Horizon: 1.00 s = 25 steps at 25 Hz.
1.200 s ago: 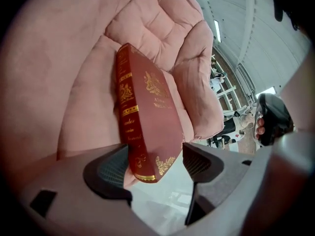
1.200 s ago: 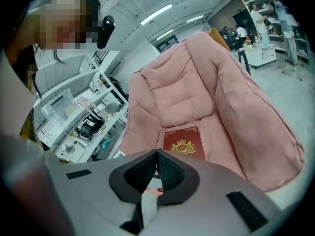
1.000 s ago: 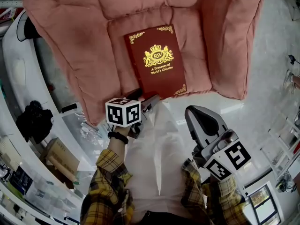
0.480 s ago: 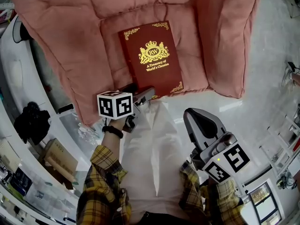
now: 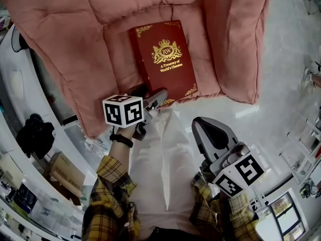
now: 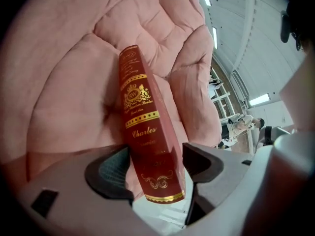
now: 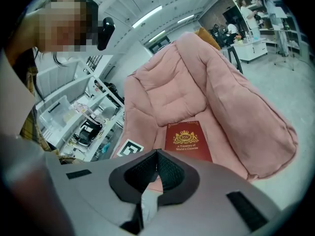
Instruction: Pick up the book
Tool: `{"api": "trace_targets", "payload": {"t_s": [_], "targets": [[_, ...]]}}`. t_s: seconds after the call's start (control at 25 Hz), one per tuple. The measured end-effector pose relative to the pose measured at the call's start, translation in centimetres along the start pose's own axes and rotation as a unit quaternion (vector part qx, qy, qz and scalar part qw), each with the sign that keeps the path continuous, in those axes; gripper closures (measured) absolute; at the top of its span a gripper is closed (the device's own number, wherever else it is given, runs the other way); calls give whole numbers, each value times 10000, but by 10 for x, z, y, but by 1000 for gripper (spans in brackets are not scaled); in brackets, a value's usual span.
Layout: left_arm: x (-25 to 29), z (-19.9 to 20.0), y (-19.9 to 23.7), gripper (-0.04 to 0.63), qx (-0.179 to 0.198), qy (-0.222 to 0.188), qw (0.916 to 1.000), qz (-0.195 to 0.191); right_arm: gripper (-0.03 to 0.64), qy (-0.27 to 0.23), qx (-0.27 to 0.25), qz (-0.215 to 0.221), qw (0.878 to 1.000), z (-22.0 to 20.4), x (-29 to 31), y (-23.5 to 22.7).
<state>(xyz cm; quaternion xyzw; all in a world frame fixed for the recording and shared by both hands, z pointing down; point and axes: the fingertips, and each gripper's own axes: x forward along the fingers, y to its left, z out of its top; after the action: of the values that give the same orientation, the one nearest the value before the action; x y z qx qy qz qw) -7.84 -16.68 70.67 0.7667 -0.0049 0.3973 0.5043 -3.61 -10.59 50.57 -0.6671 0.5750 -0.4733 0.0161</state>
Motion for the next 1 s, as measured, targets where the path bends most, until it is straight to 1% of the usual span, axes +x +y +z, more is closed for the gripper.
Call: {"api": "trace_targets", "payload": {"t_s": [0.12,0.24,0.36,0.44,0.68,0.88,1.0], "targets": [[1,8,0,261,-22,-130,9999,-59,600,5,14,-4,10000,-1,2,2],[9,25,-9,273,13,-239,9995,-201,600,35,9,-2,10000,0,2,1],[24,37,-25,280,168,-109,9996,-195,600,17,22,-15,10000,6,-4,-5],[32,36,-29,281,184,-34,9997,-145,600,2,37,-17,10000,7,-8,-12],[29,33,-28,302,-3,-14,9999,-124,600,-20,31,-15,10000,11,-9,-10],[28,28,-23,321,-242,-96,9996,-120,600,-51,24,-2,10000,7,-6,-12],[22,29,-21,327,-390,-218,9989,-141,600,-76,-31,6,10000,7,-6,-8]]}}
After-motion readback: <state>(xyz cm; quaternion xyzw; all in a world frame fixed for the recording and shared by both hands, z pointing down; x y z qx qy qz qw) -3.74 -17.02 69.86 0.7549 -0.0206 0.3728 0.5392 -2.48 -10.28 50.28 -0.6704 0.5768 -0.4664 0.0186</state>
